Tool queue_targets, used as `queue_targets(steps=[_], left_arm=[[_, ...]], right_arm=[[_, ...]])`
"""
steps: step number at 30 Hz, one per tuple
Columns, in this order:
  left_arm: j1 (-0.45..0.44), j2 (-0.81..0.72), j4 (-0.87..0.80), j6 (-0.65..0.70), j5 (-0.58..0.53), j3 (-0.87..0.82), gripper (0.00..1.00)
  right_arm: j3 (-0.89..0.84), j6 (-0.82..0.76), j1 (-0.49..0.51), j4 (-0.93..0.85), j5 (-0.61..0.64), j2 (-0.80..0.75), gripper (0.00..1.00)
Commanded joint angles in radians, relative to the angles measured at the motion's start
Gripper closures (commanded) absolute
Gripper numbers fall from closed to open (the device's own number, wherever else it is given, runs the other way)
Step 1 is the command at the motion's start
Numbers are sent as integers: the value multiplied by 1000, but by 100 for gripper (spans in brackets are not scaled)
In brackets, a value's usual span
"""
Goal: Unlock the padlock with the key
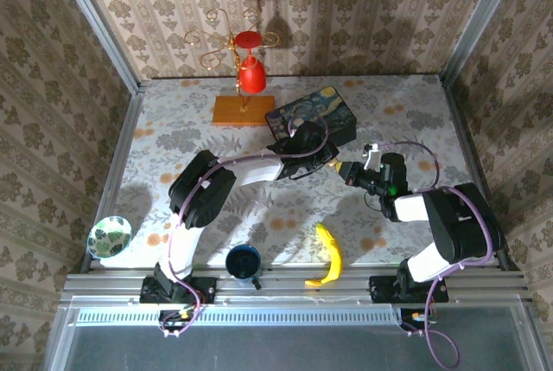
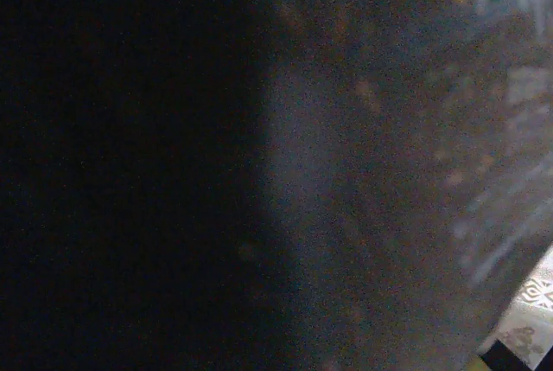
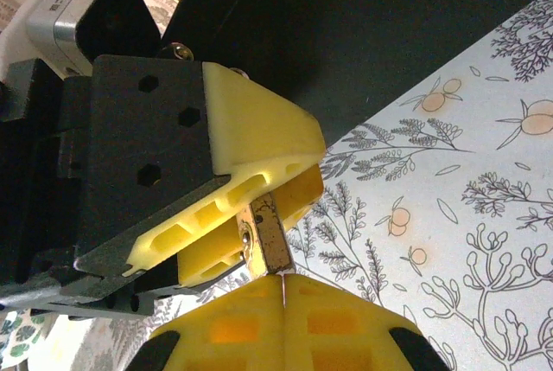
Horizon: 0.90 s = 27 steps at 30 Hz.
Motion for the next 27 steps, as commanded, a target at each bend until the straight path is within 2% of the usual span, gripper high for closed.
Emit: queue_targets(steps=[1, 7, 15, 22, 27], left_arm=[[-47, -39, 37, -28, 97, 14, 100], [-50, -39, 46, -33, 98, 11, 100], [-55, -39, 63, -47, 102, 8, 100], [-56, -46, 88, -49, 100, -6, 100], [-55, -48, 118, -51, 103, -12, 100]], right_arm=[[29, -8, 18, 70, 89, -3, 100], [40, 23, 20, 104, 124, 16, 100], [50, 237, 21, 308, 97, 165, 100], [61, 352, 20, 288, 83, 176, 100], [71, 504, 14, 301, 54, 210, 100]])
